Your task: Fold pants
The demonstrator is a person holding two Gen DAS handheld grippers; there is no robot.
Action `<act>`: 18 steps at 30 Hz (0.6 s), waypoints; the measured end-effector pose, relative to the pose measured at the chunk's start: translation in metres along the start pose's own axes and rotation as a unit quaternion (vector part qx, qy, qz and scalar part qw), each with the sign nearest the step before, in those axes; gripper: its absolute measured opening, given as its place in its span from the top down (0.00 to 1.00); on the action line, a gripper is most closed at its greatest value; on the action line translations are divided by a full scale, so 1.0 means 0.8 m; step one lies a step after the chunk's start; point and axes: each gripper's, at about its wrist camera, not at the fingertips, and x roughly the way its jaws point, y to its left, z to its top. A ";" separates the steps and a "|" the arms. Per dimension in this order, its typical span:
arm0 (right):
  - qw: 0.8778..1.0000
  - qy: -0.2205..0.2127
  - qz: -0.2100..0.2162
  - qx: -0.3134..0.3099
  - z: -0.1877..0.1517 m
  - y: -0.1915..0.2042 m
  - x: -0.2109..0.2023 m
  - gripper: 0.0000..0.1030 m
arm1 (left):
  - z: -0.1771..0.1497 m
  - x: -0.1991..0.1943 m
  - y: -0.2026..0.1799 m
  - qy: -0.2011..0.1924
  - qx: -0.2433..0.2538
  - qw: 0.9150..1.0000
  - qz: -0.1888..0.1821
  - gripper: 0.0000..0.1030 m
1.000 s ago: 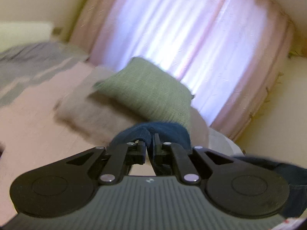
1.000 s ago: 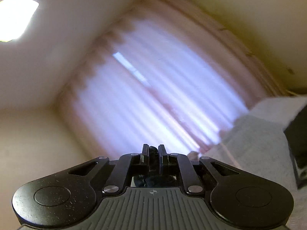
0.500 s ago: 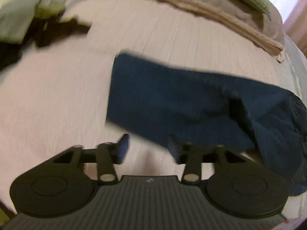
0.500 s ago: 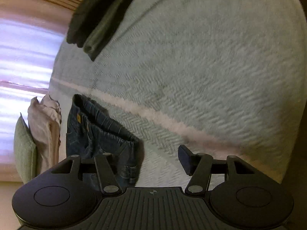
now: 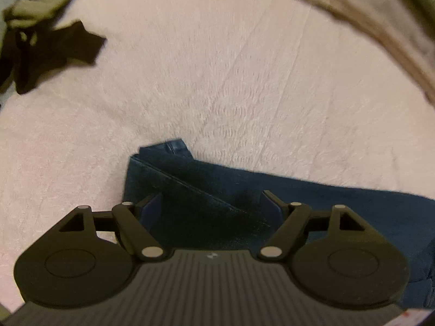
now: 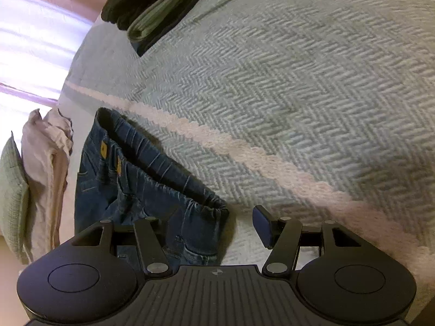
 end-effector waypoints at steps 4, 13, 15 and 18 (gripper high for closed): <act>1.000 0.009 -0.011 -0.001 -0.002 0.003 0.019 0.46 | 0.003 0.027 -0.014 0.043 0.029 0.998 0.045 0.50; 0.999 0.010 0.018 0.024 -0.004 -0.013 0.039 0.47 | -0.079 -0.063 0.023 -0.094 0.071 0.993 -0.020 1.00; 0.999 0.014 0.026 0.036 -0.003 -0.018 0.044 0.66 | -0.111 -0.116 0.054 -0.162 0.043 0.984 -0.065 1.00; 0.999 0.013 0.045 0.024 -0.003 -0.015 0.037 0.81 | -0.176 -0.201 0.113 -0.268 0.003 0.958 -0.103 1.00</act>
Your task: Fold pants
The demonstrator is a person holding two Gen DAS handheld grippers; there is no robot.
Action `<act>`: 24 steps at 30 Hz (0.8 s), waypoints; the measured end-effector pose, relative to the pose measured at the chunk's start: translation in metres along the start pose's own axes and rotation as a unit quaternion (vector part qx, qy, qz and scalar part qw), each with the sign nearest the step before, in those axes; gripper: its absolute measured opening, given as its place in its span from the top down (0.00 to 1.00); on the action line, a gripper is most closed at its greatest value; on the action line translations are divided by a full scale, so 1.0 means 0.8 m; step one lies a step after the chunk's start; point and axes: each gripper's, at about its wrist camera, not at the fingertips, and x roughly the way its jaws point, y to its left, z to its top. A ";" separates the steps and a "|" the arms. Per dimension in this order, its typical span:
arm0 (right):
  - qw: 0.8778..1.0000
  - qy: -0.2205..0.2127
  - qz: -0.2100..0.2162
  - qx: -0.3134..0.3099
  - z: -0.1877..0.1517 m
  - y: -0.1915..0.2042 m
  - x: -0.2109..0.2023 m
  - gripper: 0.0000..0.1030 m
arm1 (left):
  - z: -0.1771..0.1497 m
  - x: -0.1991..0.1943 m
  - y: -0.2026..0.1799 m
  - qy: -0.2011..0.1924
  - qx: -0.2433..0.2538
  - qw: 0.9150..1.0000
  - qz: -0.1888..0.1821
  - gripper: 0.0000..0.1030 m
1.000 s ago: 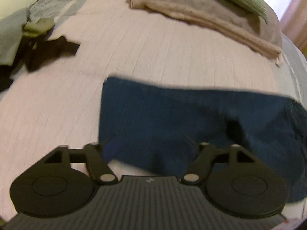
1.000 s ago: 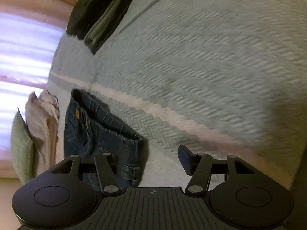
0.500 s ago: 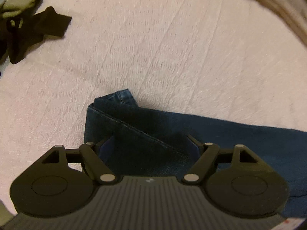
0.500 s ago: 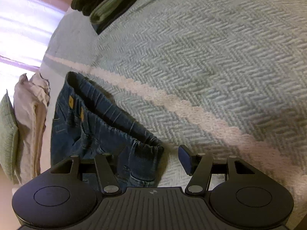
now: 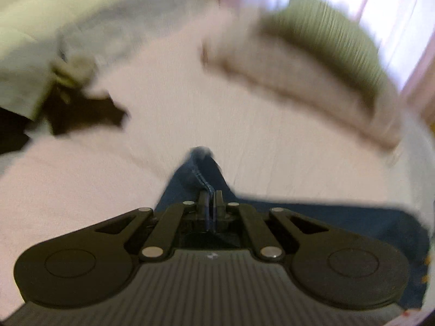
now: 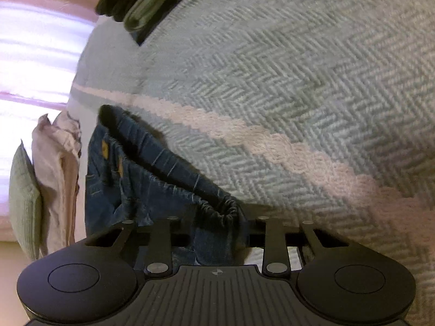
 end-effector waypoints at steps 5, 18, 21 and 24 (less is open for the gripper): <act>0.999 -0.004 0.047 -0.006 -0.008 -0.009 -0.031 0.82 | -0.081 -0.103 0.108 -0.009 -0.130 0.990 0.047 0.95; 0.998 0.022 0.031 -0.042 -0.039 -0.015 -0.002 0.46 | -0.217 -0.029 0.192 0.077 -0.239 0.960 0.128 0.52; 0.998 -0.015 0.042 -0.047 -0.048 -0.015 0.016 0.53 | -0.209 0.001 0.201 0.091 -0.242 0.956 0.139 0.54; 0.998 -0.033 0.032 -0.041 -0.048 -0.004 0.020 0.64 | -0.169 0.009 0.211 0.047 -0.210 0.962 0.170 0.58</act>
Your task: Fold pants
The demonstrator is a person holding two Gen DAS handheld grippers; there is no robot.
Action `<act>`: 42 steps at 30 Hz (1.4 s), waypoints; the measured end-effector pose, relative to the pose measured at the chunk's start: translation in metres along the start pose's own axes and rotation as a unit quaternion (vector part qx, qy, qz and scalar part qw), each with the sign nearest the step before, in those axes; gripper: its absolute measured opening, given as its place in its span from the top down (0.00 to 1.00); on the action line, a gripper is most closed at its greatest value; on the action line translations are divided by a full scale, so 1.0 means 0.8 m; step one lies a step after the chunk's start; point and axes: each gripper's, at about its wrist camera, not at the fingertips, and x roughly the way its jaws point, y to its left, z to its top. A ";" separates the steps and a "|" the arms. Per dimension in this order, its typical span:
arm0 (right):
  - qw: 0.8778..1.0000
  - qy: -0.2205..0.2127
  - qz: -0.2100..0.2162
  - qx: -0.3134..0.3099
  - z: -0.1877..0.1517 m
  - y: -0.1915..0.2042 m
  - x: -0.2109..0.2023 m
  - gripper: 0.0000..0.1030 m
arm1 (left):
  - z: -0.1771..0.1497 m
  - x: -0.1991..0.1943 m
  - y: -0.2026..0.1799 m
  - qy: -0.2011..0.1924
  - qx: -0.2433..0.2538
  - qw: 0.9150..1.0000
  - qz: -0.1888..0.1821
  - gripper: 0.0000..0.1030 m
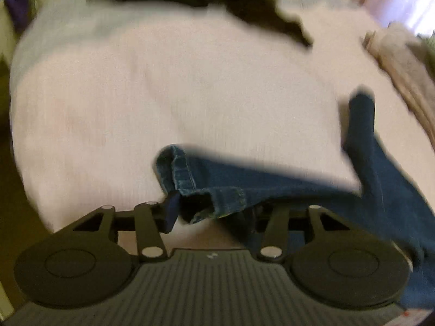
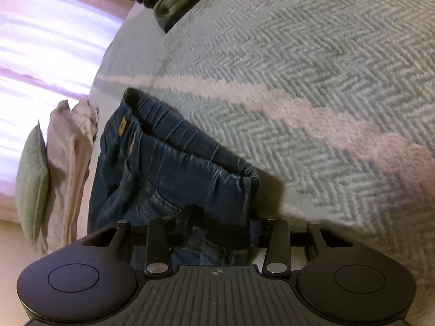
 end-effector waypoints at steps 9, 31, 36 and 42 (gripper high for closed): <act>0.999 -0.006 0.009 0.031 -0.007 -0.018 -0.013 0.63 | 0.067 -0.009 -0.001 -0.026 0.009 1.000 0.005 0.51; 0.999 -0.016 0.029 -0.028 0.008 0.023 -0.037 0.86 | 0.022 0.045 -0.013 0.036 0.039 0.999 0.008 1.00; 0.996 -0.022 0.040 -0.078 0.045 0.054 -0.141 0.88 | 0.039 -0.017 -0.013 -0.004 0.089 0.995 -0.042 0.98; 0.999 0.004 -0.034 -0.035 0.024 -0.018 -0.164 0.87 | -0.007 -0.018 0.018 0.016 0.106 0.994 -0.018 0.96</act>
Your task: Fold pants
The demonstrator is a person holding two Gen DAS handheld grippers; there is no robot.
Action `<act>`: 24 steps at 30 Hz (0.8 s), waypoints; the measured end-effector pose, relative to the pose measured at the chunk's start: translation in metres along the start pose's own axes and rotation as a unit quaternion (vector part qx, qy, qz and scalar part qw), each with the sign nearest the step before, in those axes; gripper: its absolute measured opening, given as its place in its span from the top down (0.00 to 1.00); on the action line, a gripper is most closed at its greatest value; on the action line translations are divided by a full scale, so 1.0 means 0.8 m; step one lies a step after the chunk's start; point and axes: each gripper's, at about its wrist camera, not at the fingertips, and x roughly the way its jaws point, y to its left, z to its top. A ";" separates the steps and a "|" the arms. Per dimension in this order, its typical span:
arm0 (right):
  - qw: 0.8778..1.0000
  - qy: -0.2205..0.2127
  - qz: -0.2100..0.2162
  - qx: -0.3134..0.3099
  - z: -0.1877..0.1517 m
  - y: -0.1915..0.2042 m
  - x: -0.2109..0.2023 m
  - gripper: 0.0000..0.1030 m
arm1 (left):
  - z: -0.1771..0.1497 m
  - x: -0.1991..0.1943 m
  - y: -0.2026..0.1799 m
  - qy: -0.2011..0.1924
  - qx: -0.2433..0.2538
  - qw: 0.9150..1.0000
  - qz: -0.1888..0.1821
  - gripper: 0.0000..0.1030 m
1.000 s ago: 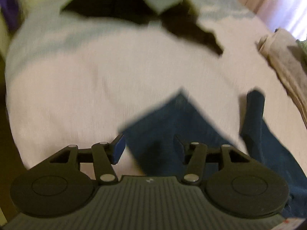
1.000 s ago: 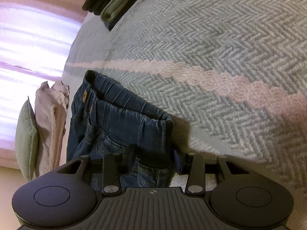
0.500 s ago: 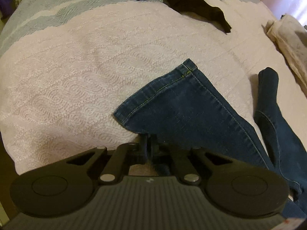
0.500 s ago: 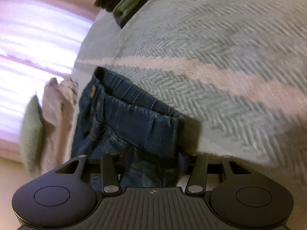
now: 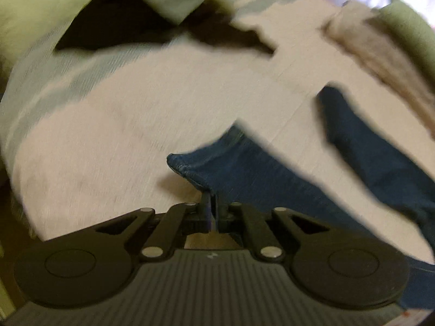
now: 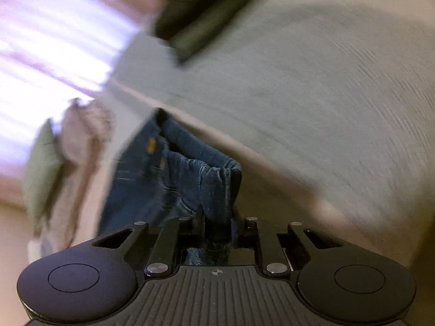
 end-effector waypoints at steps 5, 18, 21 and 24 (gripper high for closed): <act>0.994 0.032 -0.082 0.063 -0.013 -0.042 0.030 0.57 | -0.026 0.021 0.012 0.024 -0.009 0.998 0.062 0.85; 0.991 -0.034 -0.110 0.070 0.003 0.023 0.032 0.46 | 0.071 0.025 -0.075 0.018 -0.117 0.981 -0.156 0.39; 0.993 -0.024 -0.093 0.067 -0.013 0.043 0.051 0.46 | 0.094 0.087 -0.125 0.039 -0.155 0.968 -0.193 0.34; 0.993 -0.027 -0.095 0.067 -0.020 0.055 0.059 0.46 | 0.111 0.148 -0.156 0.061 -0.192 0.962 -0.183 0.35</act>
